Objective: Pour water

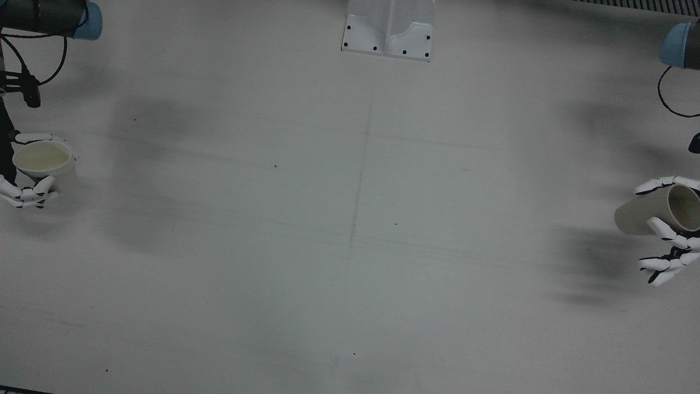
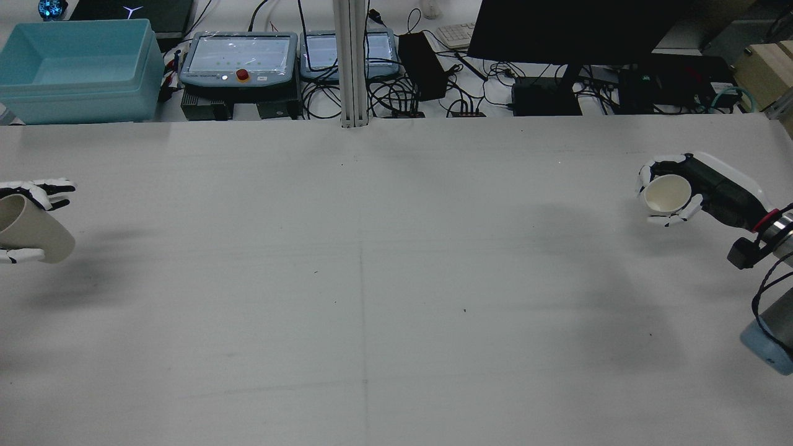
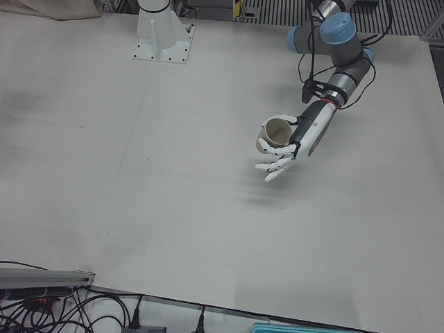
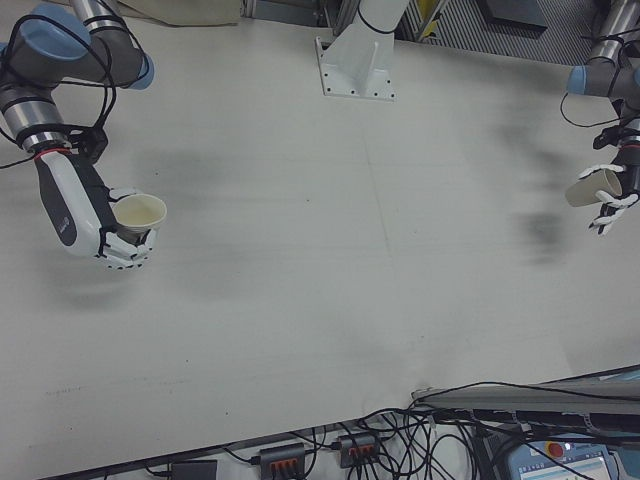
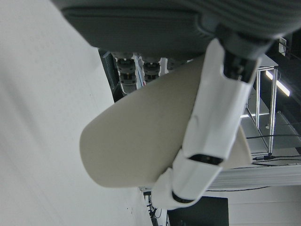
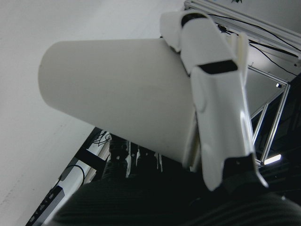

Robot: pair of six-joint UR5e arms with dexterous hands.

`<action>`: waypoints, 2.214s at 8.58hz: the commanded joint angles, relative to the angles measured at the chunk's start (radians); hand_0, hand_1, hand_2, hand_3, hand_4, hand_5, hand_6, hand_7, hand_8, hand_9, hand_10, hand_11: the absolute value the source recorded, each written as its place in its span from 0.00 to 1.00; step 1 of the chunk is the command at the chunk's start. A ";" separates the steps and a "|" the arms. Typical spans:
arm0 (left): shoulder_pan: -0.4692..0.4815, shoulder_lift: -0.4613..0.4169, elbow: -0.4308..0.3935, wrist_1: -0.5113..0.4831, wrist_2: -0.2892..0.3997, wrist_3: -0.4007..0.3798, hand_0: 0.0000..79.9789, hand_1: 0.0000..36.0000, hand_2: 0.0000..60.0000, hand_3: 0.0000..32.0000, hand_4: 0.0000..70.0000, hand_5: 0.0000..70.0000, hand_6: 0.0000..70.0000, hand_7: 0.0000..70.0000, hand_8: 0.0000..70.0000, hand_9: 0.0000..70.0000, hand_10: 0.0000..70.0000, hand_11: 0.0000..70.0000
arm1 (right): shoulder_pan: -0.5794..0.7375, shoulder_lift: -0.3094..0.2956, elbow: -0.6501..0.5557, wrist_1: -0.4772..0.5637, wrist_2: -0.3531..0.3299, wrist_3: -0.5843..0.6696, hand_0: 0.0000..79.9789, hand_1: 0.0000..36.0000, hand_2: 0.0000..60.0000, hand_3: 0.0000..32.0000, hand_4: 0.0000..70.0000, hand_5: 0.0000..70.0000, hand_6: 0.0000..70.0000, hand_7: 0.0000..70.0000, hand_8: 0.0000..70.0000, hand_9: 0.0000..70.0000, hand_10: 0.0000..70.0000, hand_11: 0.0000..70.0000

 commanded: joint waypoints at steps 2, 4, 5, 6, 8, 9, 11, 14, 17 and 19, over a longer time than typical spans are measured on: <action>0.220 -0.193 -0.049 0.189 -0.011 0.044 1.00 1.00 1.00 0.00 1.00 1.00 0.35 0.32 0.15 0.15 0.14 0.25 | 0.085 0.189 0.260 -0.384 0.097 0.154 1.00 1.00 1.00 0.00 0.59 0.87 0.66 0.92 0.50 0.64 0.54 0.82; 0.279 -0.403 -0.028 0.374 -0.042 0.050 1.00 1.00 1.00 0.00 1.00 1.00 0.36 0.33 0.16 0.15 0.13 0.25 | 0.126 0.337 0.337 -0.521 0.102 0.154 1.00 1.00 1.00 0.00 0.81 0.99 0.73 1.00 0.53 0.68 0.55 0.82; 0.295 -0.522 0.012 0.459 -0.040 0.070 1.00 1.00 1.00 0.00 1.00 1.00 0.36 0.32 0.16 0.15 0.14 0.25 | 0.133 0.421 0.363 -0.592 0.100 0.150 1.00 1.00 1.00 0.00 0.87 1.00 0.76 1.00 0.54 0.69 0.54 0.81; 0.316 -0.622 0.058 0.522 -0.040 0.080 1.00 1.00 1.00 0.00 1.00 1.00 0.36 0.32 0.15 0.14 0.13 0.24 | 0.131 0.515 0.370 -0.650 0.102 0.125 1.00 1.00 1.00 0.00 0.92 1.00 0.79 1.00 0.55 0.71 0.54 0.81; 0.348 -0.745 0.124 0.619 -0.040 0.105 1.00 1.00 1.00 0.00 1.00 1.00 0.37 0.32 0.15 0.13 0.11 0.21 | 0.130 0.766 0.364 -0.771 0.097 -0.043 1.00 1.00 1.00 0.00 1.00 1.00 0.85 1.00 0.55 0.71 0.59 0.87; 0.348 -0.769 0.130 0.638 -0.040 0.131 1.00 1.00 1.00 0.00 1.00 1.00 0.37 0.32 0.15 0.14 0.11 0.21 | 0.095 0.884 0.353 -0.827 0.094 -0.173 1.00 1.00 1.00 0.00 1.00 1.00 0.87 1.00 0.54 0.70 0.61 0.90; 0.329 -0.786 0.123 0.651 -0.040 0.141 1.00 1.00 1.00 0.00 1.00 1.00 0.37 0.32 0.15 0.14 0.11 0.21 | -0.060 0.947 0.351 -0.908 0.094 -0.369 1.00 1.00 1.00 0.00 1.00 1.00 0.83 1.00 0.52 0.68 0.55 0.82; 0.142 -0.783 0.088 0.664 0.004 0.142 1.00 1.00 1.00 0.00 1.00 1.00 0.34 0.31 0.14 0.13 0.11 0.21 | -0.192 0.945 0.313 -0.971 0.129 -0.536 1.00 1.00 1.00 0.00 1.00 1.00 0.78 1.00 0.48 0.64 0.50 0.76; 0.062 -0.781 -0.027 0.720 0.099 0.264 1.00 1.00 1.00 0.00 1.00 1.00 0.32 0.30 0.14 0.13 0.10 0.20 | -0.232 0.948 0.227 -0.971 0.174 -0.611 1.00 1.00 1.00 0.00 1.00 1.00 0.75 1.00 0.46 0.62 0.50 0.76; 0.085 -0.781 -0.054 0.756 0.154 0.372 1.00 1.00 1.00 0.00 1.00 1.00 0.32 0.30 0.14 0.13 0.11 0.21 | -0.251 0.951 0.227 -0.971 0.191 -0.613 1.00 1.00 1.00 0.00 0.99 1.00 0.74 1.00 0.45 0.62 0.50 0.76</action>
